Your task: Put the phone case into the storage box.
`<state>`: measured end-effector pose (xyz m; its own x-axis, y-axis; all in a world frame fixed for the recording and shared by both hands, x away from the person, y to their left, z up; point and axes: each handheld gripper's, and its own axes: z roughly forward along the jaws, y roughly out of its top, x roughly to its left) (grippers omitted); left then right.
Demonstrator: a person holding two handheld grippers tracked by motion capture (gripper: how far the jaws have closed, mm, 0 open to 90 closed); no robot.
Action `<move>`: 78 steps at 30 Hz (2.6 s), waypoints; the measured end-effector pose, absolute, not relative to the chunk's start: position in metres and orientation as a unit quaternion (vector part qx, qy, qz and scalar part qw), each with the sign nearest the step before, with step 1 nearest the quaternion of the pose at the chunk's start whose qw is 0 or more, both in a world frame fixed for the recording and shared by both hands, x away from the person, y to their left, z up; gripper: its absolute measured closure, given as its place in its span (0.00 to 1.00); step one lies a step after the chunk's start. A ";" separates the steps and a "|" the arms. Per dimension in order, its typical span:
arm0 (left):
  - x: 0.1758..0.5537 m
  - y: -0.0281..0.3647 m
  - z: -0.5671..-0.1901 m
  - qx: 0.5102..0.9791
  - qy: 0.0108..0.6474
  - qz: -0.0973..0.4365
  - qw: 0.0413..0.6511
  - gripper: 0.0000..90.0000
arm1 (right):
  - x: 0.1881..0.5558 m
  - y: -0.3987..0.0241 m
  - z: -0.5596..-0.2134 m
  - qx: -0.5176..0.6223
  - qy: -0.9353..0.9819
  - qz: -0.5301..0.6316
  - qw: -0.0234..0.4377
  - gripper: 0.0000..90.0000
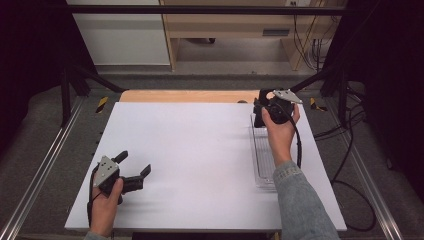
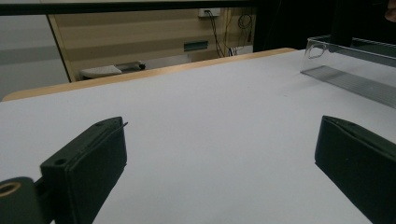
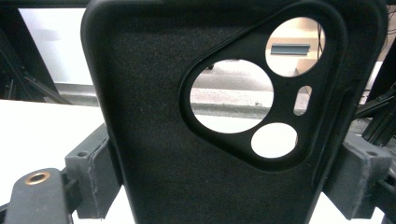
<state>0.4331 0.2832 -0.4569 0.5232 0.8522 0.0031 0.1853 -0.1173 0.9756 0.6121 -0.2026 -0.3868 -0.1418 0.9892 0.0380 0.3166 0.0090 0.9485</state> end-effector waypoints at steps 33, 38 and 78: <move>0.435 0.285 -0.456 0.676 0.382 0.299 0.554 0.03 | 0.622 -0.213 -0.400 0.563 0.596 0.448 0.356 0.15; 0.434 0.285 -0.456 0.676 0.381 0.303 0.553 0.03 | 0.623 -0.210 -0.400 0.558 0.603 0.442 0.361 0.15; 0.435 0.288 -0.457 0.668 0.390 0.288 0.565 0.03 | 0.644 -0.201 -0.429 0.566 0.590 0.428 0.385 0.15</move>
<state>0.4352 0.2884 -0.4568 0.5302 0.8461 -0.0551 0.1952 -0.0586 0.9790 0.6440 -0.2006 -0.4288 -0.0636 0.9975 0.0306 0.3388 -0.0073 0.9408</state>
